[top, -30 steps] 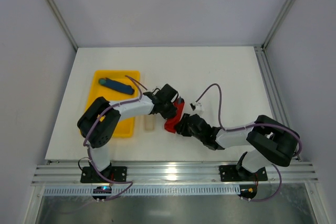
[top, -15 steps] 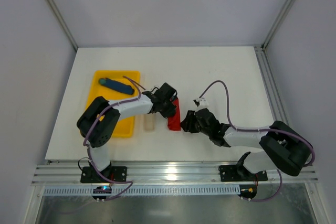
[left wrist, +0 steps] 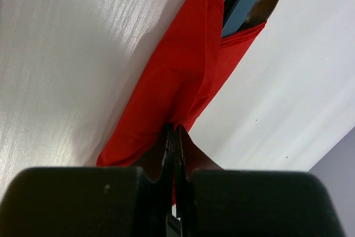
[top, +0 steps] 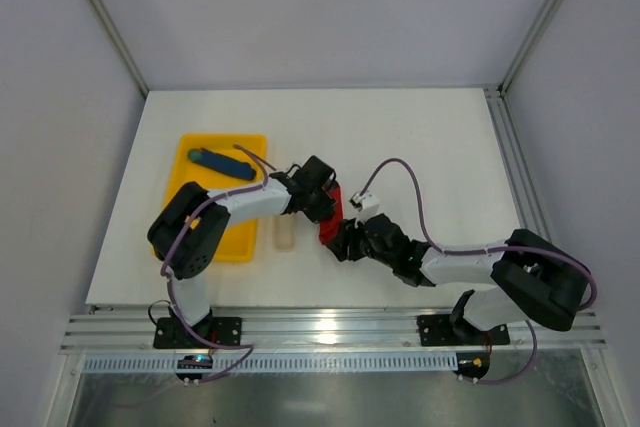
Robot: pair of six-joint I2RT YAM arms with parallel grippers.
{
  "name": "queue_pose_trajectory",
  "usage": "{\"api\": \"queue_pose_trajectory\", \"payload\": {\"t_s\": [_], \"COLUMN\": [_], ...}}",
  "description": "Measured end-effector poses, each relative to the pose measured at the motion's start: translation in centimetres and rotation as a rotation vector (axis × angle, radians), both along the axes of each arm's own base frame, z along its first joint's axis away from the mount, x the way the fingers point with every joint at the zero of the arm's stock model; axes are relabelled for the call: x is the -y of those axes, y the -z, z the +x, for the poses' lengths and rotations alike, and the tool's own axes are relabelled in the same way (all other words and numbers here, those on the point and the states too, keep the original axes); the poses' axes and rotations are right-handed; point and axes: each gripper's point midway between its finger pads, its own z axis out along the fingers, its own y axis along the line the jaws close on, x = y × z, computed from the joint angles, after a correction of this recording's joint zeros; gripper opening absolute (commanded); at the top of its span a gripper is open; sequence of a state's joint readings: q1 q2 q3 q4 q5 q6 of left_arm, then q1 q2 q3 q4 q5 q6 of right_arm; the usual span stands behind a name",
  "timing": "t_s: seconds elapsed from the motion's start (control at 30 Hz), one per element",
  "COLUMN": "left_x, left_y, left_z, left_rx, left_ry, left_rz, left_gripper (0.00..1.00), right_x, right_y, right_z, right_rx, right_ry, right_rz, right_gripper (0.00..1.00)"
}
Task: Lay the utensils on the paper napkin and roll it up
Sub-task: Roll the napkin at the center of the board.
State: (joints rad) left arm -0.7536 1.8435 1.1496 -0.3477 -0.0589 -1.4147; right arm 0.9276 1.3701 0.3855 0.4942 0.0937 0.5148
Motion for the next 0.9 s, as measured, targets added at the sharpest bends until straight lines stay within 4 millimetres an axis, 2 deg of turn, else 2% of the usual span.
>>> {"api": "queue_pose_trajectory", "payload": {"t_s": [0.17, 0.47, 0.7, 0.9], "left_x": [-0.2, -0.5, -0.4, 0.0], "left_y": [0.0, 0.0, 0.1, 0.0], "left_z": [0.2, 0.6, 0.6, 0.8], "left_rx": [0.0, -0.006, -0.016, -0.018], "left_ry": [-0.007, -0.017, -0.015, -0.018], "left_rz": [0.0, -0.006, -0.02, -0.041], "left_gripper": [0.0, 0.0, 0.0, 0.0], "right_x": [-0.7, -2.2, -3.0, -3.1], "right_y": [0.2, -2.1, -0.3, -0.3], "right_z": [0.4, 1.2, 1.6, 2.6], "right_rx": [0.031, 0.149, 0.143, 0.173], "right_ry": [-0.018, -0.061, -0.065, -0.001], "right_rz": [0.006, 0.062, 0.002, -0.028], "right_gripper": [0.61, 0.64, 0.63, 0.63]}}
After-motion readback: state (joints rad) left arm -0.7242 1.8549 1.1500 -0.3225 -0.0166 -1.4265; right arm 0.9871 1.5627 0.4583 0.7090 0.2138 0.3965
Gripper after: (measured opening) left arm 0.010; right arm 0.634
